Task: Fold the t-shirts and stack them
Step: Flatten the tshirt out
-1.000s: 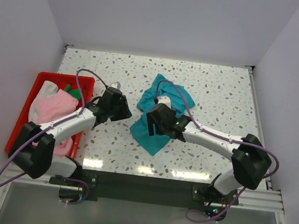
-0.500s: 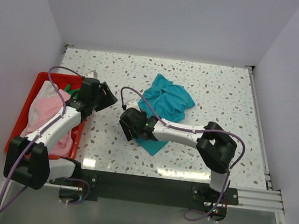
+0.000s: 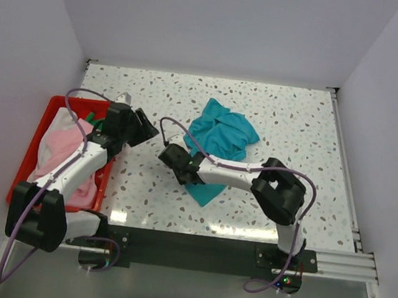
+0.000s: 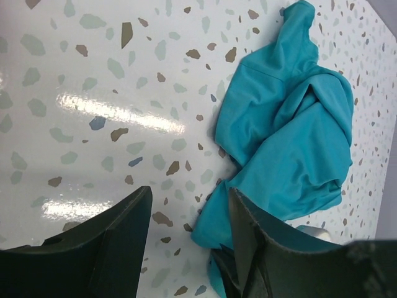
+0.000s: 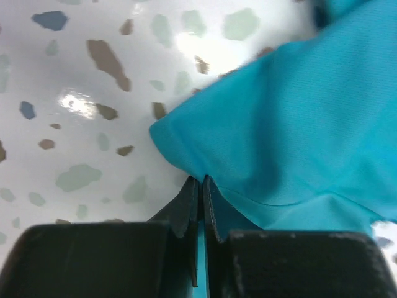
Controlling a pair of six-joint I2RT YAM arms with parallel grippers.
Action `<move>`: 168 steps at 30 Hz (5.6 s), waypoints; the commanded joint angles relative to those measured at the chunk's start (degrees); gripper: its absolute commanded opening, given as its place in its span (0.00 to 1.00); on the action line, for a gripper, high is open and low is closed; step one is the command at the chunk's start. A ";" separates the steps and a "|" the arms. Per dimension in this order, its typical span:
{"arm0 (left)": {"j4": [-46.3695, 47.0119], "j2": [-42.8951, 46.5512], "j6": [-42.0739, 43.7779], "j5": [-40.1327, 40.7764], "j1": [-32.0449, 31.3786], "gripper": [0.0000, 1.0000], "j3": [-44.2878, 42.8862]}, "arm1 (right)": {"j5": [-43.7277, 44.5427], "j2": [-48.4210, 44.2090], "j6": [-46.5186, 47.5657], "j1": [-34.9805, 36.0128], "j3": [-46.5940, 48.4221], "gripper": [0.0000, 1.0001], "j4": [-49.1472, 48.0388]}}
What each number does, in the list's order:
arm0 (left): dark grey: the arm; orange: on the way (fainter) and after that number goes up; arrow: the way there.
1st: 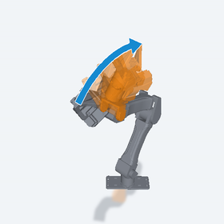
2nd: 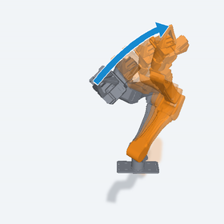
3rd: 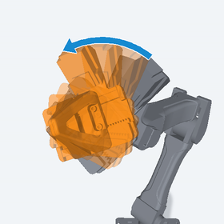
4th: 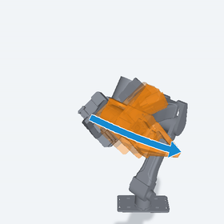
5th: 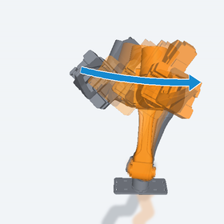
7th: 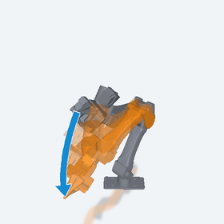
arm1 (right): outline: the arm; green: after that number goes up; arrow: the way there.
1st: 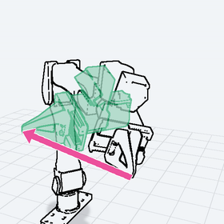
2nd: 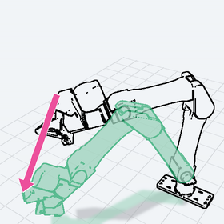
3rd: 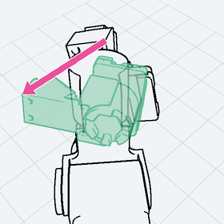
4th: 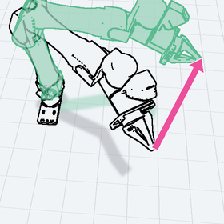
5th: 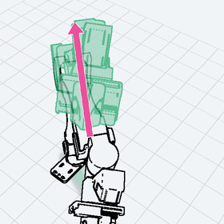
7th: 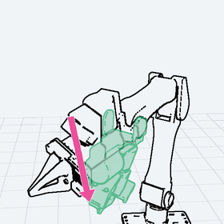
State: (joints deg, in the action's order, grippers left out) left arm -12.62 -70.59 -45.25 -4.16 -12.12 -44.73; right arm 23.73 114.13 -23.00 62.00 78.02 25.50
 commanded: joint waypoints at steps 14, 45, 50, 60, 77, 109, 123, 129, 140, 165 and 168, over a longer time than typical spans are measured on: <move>18.06 -11.83 -3.25 -2.17 -14.94 0.55 -0.08 | 13.80 -34.14 5.25 -22.44 17.69 0.00 19.15; 44.35 -28.46 7.45 -6.38 -24.18 0.57 -8.00 | 11.70 -33.62 5.69 -30.62 21.03 0.00 20.47; 52.34 -27.41 11.77 -9.02 -24.35 0.56 -4.58 | 11.17 -33.18 5.78 -30.71 21.47 0.00 20.56; 60.79 -27.50 13.70 -16.39 -24.44 0.58 -1.41 | 10.29 -33.27 5.43 -30.71 20.86 0.00 20.30; 57.80 -37.52 16.25 -14.47 -27.52 0.60 -8.53 | 10.38 -34.49 4.99 -30.62 18.66 0.00 19.42; 14.12 -14.47 28.91 27.38 -8.89 0.00 -59.48 | -11.40 -29.15 8.39 -14.71 41.41 0.00 14.75; 15.70 -63.35 19.87 -1.89 -13.45 0.30 -92.47 | -18.01 -21.75 -7.92 -51.88 8.49 0.00 6.07; 17.45 -54.69 13.89 -1.30 -15.12 0.86 -75.90 | -23.28 -20.61 -11.44 -60.23 -5.23 0.01 0.44; -0.01 -12.15 -5.26 29.00 -17.85 0.68 -21.33 | -17.41 -33.70 -8.82 -59.10 -14.02 0.72 3.42; -14.44 -49.81 -3.70 37.21 -8.01 0.45 -44.82 | -10.46 -17.18 -5.38 -45.03 -13.68 0.54 -0.10; -14.89 -54.56 -1.95 36.07 -7.04 0.36 -49.48 | -9.93 -19.20 -5.82 -45.03 -15.79 0.31 0.08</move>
State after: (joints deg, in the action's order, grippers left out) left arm -25.45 -122.13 -49.23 30.48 -20.45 -90.13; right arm 12.45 97.34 -28.40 16.99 63.00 27.31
